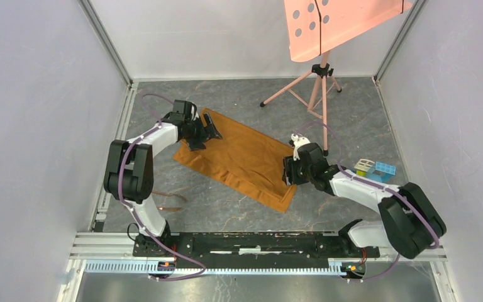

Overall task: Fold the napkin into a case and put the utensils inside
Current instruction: Fold and flatten the napkin at the center of the board, then smooth out the rectangle-folded napkin at the center of the board.

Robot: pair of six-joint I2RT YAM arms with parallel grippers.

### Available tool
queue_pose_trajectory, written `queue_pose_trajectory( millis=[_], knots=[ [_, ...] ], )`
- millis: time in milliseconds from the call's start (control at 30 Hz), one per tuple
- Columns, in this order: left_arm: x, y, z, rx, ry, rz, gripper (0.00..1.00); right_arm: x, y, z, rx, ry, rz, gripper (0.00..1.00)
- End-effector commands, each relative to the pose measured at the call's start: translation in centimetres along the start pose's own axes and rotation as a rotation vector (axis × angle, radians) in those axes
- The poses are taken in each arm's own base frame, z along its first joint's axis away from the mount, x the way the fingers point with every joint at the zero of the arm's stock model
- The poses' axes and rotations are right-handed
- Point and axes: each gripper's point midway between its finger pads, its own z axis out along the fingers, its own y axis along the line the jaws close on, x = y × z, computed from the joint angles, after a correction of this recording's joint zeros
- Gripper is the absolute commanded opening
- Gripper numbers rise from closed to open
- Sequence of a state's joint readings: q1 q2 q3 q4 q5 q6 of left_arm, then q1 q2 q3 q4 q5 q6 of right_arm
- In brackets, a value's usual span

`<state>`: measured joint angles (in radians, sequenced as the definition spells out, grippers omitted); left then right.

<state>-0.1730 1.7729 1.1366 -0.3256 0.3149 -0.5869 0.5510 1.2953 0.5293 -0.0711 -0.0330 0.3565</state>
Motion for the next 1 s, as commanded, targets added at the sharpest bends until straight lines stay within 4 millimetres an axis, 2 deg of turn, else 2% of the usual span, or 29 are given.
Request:
queue_pose_trajectory(
  millis=[0,100,167,300,333,367,433,533,633,733,767,867,967],
  knots=[
    [0.7,-0.1,-0.1,-0.004,-0.05,-0.035,0.92,-4.0,-1.6,1.3,0.088,-0.116,-0.05,0.59],
    [3.7,0.9,0.0,-0.049,-0.083,-0.058,0.94,-4.6,-2.6,2.4,0.139,-0.112,-0.11,0.6],
    [5.7,2.2,-0.2,-0.081,-0.079,-0.088,0.95,-5.8,-3.2,3.3,0.186,-0.099,-0.161,0.6],
    [8.7,3.2,-0.4,-0.076,-0.053,-0.127,0.95,-8.5,-4.1,4.8,0.255,-0.088,-0.261,0.62],
    [9.0,2.9,-0.8,-0.067,-0.053,-0.121,0.95,-9.5,-4.1,4.9,0.266,-0.094,-0.282,0.62],
    [9.3,2.6,-1.3,-0.058,-0.05,-0.11,0.96,-9.8,-4.3,4.8,0.281,-0.072,-0.304,0.62],
    [9.0,1.2,-3.0,-0.008,-0.07,-0.082,0.96,-11.0,-3.9,4.5,0.277,-0.081,-0.328,0.63],
    [7.6,-0.8,-6.6,0.026,-0.113,-0.01,0.97,-12.8,-3.9,2.2,0.319,-0.076,-0.318,0.69],
    [5.9,0.4,-9.7,-0.084,-0.142,0.023,1.0,-11.8,-2.7,0.1,0.271,-0.049,-0.203,0.78],
    [4.8,4.3,-11.8,-0.212,-0.113,-0.099,0.97,-8.1,-2.4,-1.1,0.228,0.045,0.027,0.8],
    [4.7,5.6,-12.2,-0.224,-0.102,-0.156,0.93,-6.5,-2.4,-1.3,0.22,0.076,0.131,0.79],
    [4.1,9.6,-13.1,-0.279,-0.133,-0.309,0.84,-3.6,-2.9,-2.5,0.267,0.097,0.384,0.77],
    [4.2,10.7,-12.8,-0.313,-0.127,-0.34,0.83,-1.9,-2.7,-3.4,0.286,0.093,0.528,0.73]
  ],
)
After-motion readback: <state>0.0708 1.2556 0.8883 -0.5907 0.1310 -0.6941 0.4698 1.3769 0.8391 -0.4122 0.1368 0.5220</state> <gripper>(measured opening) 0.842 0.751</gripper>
